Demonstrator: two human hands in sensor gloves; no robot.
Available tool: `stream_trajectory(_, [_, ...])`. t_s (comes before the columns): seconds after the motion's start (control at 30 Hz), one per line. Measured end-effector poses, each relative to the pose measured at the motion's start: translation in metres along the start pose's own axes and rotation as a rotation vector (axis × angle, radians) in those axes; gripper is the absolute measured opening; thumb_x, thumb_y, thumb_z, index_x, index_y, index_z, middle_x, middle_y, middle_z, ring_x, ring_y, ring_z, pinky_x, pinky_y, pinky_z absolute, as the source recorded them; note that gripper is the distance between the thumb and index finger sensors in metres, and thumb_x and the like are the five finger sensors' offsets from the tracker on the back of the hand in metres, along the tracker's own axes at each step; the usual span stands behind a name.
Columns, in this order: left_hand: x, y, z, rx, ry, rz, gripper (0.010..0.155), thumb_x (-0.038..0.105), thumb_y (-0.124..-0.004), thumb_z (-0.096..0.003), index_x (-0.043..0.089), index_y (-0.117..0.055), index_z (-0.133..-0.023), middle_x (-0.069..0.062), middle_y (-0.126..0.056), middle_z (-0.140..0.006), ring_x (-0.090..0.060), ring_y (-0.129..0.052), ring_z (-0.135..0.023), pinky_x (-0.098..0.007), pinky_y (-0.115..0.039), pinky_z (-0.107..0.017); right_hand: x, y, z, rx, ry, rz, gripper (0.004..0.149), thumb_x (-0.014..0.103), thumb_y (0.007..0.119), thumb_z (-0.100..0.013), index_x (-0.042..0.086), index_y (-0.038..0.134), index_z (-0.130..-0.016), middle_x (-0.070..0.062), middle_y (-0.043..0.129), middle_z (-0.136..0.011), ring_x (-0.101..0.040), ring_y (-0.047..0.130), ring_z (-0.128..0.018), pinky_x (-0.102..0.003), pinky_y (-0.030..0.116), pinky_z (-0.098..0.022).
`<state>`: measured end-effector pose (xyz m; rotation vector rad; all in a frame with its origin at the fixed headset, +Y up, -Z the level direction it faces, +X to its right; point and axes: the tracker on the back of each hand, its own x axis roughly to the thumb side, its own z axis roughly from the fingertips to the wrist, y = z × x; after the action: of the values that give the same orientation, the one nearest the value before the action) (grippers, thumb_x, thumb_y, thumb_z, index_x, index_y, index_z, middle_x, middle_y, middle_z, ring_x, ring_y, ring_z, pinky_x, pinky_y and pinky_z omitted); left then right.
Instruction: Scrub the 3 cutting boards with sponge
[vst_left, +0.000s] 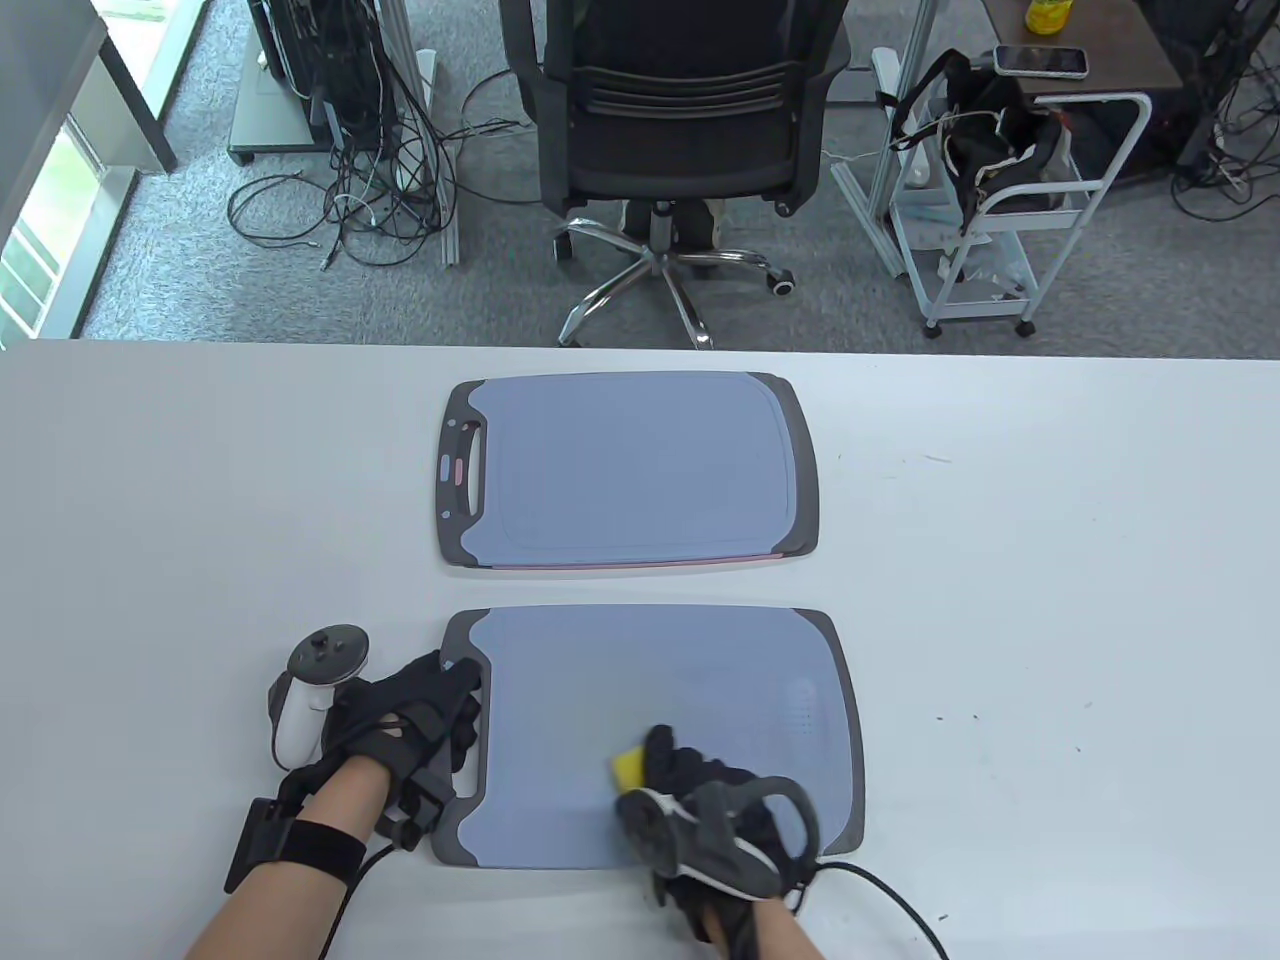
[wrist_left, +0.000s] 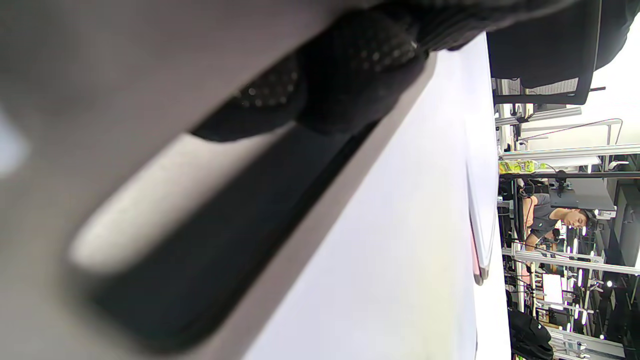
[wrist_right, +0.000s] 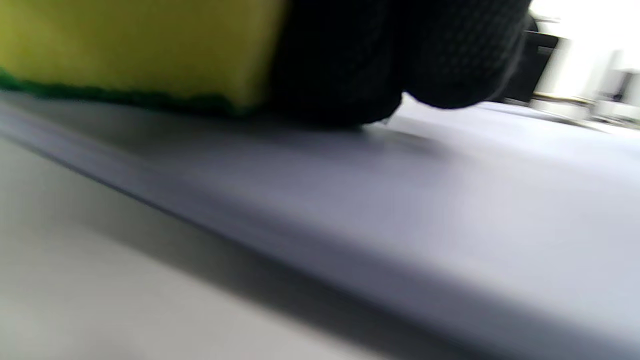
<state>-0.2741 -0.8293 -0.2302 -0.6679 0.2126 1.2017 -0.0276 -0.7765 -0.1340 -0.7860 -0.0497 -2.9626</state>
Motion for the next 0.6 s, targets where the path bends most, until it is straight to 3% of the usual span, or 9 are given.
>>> stream_trajectory(0.13, [0.0, 0.0, 0.0, -0.003, -0.004, 0.002, 0.053, 0.053, -0.07, -0.0617, 0.013, -0.069, -0.097, 0.004, -0.093, -0.069, -0.001, -0.107, -0.038, -0.029, -0.101, -0.032, 0.071, -0.009, -0.024, -0.027, -0.185, 0.042, 0.075, 0.06, 0.066, -0.049, 0.009, 0.062, -0.103, -0.008, 0.085, -0.066, -0.013, 0.092, -0.042, -0.039, 0.083, -0.04])
stream_trajectory(0.23, [0.0, 0.0, 0.0, -0.014, -0.003, 0.003, 0.054, 0.053, -0.07, -0.0615, 0.012, -0.069, -0.097, 0.004, -0.093, -0.07, -0.001, -0.108, -0.038, -0.03, -0.101, -0.032, 0.062, -0.008, -0.022, -0.022, -0.17, 0.053, 0.074, 0.062, 0.065, -0.049, 0.014, 0.06, -0.105, -0.005, 0.084, -0.069, -0.011, 0.091, -0.043, -0.038, 0.083, -0.041])
stream_trajectory(0.4, [0.0, 0.0, 0.0, -0.006, -0.003, -0.002, 0.054, 0.053, -0.07, -0.0616, 0.012, -0.069, -0.097, 0.005, -0.093, -0.069, -0.001, -0.108, -0.038, -0.029, -0.101, -0.032, -0.029, 0.005, 0.016, 0.038, 0.085, 0.03, 0.074, 0.061, 0.065, -0.049, 0.013, 0.06, -0.105, -0.006, 0.084, -0.069, -0.013, 0.092, -0.043, -0.039, 0.083, -0.04])
stream_trajectory(0.47, [0.0, 0.0, 0.0, 0.002, -0.004, -0.008, 0.053, 0.053, -0.07, -0.0617, 0.012, -0.069, -0.097, 0.005, -0.094, -0.069, -0.001, -0.108, -0.037, -0.029, -0.101, -0.031, -0.085, 0.013, 0.048, 0.077, 0.258, 0.0, 0.074, 0.06, 0.066, -0.049, 0.013, 0.06, -0.105, -0.007, 0.084, -0.069, -0.014, 0.092, -0.043, -0.04, 0.083, -0.04])
stream_trajectory(0.6, [0.001, -0.001, 0.0, 0.021, -0.006, -0.023, 0.053, 0.052, -0.071, -0.0615, 0.013, -0.07, -0.097, 0.005, -0.094, -0.068, 0.0, -0.107, -0.036, -0.028, -0.101, -0.031, -0.162, 0.025, 0.1, 0.128, 0.548, -0.04, 0.074, 0.059, 0.066, -0.049, 0.01, 0.062, -0.104, -0.008, 0.085, -0.068, -0.015, 0.092, -0.042, -0.041, 0.082, -0.039])
